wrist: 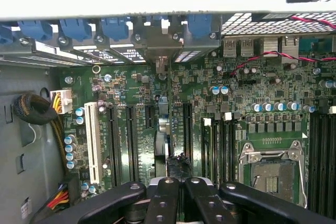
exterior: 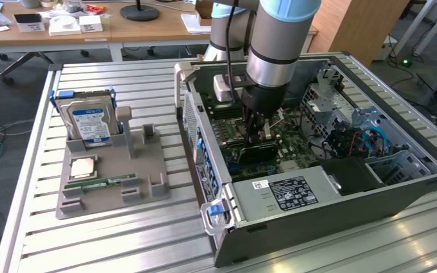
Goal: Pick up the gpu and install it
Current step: 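Press down on the gpu until it lock into place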
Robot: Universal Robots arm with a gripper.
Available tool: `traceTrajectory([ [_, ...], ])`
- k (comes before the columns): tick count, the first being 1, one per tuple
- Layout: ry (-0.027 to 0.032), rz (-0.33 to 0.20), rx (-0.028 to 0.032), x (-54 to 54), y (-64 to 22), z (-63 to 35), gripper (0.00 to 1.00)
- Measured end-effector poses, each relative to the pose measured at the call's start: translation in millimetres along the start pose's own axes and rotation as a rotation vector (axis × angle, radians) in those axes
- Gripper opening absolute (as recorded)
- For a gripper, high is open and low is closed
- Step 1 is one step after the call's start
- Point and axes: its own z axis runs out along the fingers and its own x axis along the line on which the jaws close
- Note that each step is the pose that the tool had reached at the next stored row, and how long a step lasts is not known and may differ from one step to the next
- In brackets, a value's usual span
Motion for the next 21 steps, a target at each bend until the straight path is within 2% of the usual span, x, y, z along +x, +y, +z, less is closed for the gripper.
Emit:
traceTrajectory([
  [4, 0.0009, 0.0, -0.0002, -0.1, -0.1, -3.0, 0.11],
  [21, 0.0003, 0.0, 0.0007, -0.1, -0.2, -4.9, 0.11],
])
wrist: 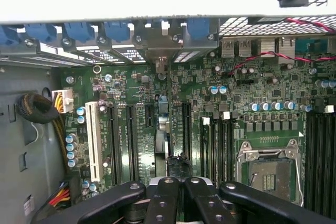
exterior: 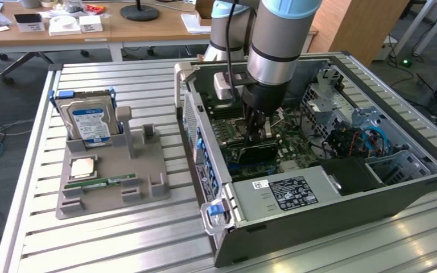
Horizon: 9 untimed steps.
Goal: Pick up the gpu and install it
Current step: 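Press down on the gpu until it lock into place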
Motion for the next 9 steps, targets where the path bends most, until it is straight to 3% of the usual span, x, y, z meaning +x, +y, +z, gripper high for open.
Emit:
traceTrajectory([
  [9, -0.0001, 0.0, 0.0003, -0.1, 0.0, -2.2, 0.11],
])
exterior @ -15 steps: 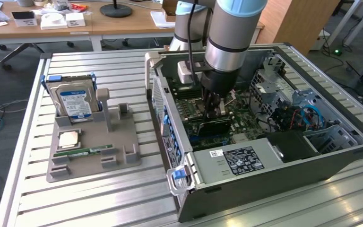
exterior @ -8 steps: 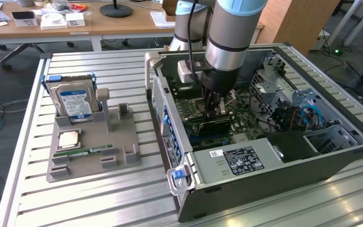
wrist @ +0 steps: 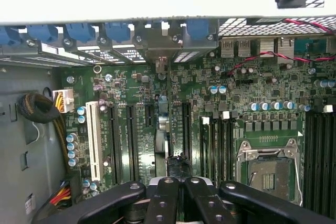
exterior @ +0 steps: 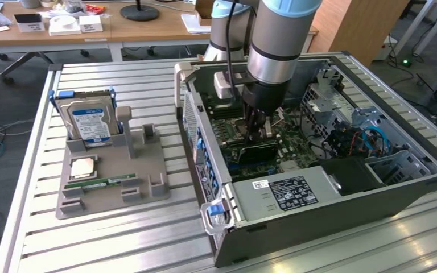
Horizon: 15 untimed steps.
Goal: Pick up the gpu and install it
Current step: 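Press down on the gpu until it lock into place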
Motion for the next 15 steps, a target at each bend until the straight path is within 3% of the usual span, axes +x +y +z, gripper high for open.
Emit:
traceTrajectory([
  [15, 0.0003, 0.0, -0.0001, 1.1, -2.2, 2.1, 0.11],
])
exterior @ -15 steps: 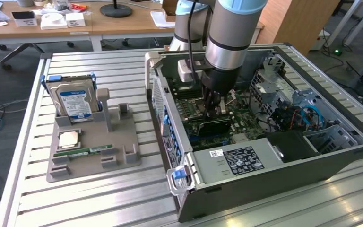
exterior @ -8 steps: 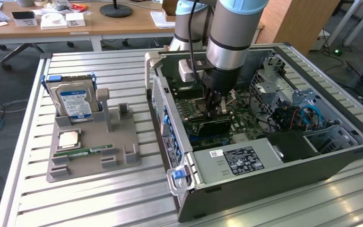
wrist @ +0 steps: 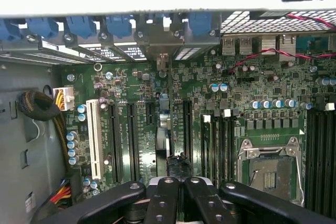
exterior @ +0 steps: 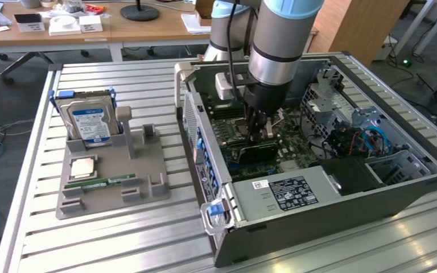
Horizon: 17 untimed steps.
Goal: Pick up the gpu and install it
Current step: 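Press down on the gpu until it lock into place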
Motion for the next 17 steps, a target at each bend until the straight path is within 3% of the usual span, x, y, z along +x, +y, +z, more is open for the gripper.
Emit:
traceTrajectory([
  [17, 0.0002, 0.0, 0.0, 0.1, -2.0, 3.7, 0.11],
])
